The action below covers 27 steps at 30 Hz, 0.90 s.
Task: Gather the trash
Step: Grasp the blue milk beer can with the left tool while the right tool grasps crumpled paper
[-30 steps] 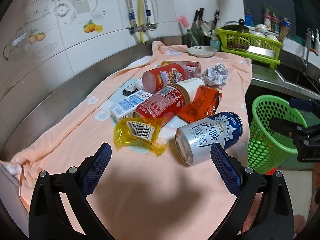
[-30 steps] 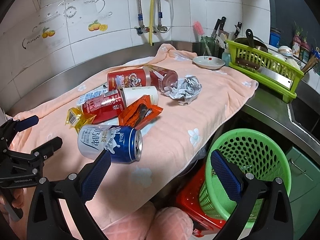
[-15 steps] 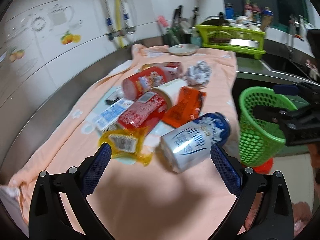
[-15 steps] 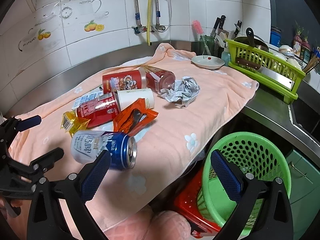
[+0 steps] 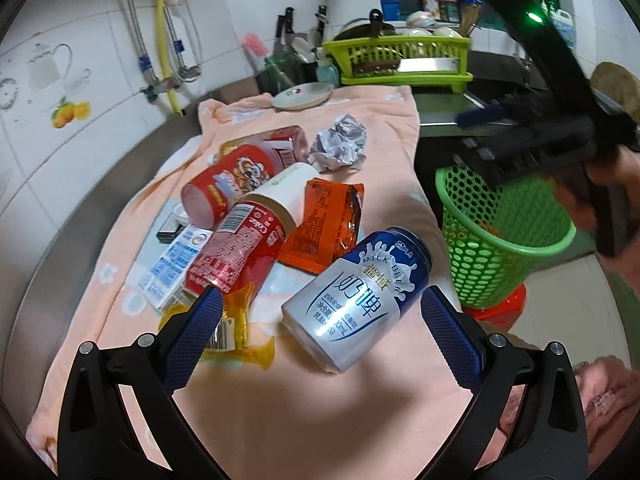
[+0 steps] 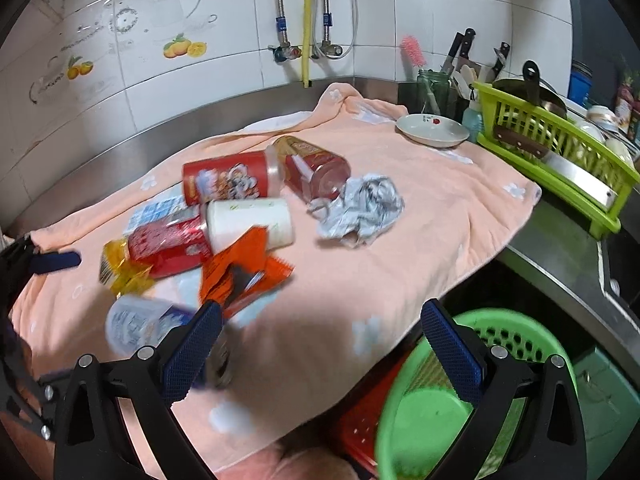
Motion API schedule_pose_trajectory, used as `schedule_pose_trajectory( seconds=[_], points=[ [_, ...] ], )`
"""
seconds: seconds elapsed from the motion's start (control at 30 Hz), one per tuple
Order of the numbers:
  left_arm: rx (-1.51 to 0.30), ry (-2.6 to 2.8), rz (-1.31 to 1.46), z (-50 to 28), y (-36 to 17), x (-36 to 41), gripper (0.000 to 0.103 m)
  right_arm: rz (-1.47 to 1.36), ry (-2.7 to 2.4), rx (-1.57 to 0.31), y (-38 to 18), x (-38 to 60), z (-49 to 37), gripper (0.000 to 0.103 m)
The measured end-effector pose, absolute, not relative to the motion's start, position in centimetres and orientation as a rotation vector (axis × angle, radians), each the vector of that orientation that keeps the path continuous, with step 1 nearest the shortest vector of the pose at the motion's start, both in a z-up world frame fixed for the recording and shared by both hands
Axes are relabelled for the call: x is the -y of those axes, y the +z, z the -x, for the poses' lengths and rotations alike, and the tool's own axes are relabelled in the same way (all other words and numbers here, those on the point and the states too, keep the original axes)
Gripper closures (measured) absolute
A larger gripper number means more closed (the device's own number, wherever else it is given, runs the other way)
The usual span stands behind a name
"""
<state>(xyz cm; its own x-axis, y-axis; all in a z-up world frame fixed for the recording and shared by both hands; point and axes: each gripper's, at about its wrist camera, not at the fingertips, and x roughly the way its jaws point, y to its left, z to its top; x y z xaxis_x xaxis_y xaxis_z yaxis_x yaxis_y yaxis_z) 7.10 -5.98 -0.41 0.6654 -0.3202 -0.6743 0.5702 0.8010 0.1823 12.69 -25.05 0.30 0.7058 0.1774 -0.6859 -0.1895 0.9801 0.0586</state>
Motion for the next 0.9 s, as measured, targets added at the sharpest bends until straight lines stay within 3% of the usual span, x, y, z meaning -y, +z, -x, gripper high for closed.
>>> schedule_pose_trajectory(
  seconds=[0.23,0.47,0.6,0.9],
  points=[
    [-0.705,-0.571,-0.431,-9.0,-1.2,6.1,0.014,-0.013,0.213,-0.796,0.2,26.6,-19.3,0.007],
    [-0.735,-0.656,-0.428,-10.6,-1.5,6.5,0.015,-0.014,0.208,-0.834,-1.0,27.5,-25.4,0.008],
    [-0.744,-0.712,-0.439,-11.5,-1.7,7.0,0.015,-0.047,0.213,-0.880,-2.4,28.2,-28.4,0.018],
    [-0.762,-0.790,-0.466,-12.5,-2.4,7.8,0.015,-0.082,0.243,-0.968,-5.5,28.7,-31.9,0.030]
  ],
)
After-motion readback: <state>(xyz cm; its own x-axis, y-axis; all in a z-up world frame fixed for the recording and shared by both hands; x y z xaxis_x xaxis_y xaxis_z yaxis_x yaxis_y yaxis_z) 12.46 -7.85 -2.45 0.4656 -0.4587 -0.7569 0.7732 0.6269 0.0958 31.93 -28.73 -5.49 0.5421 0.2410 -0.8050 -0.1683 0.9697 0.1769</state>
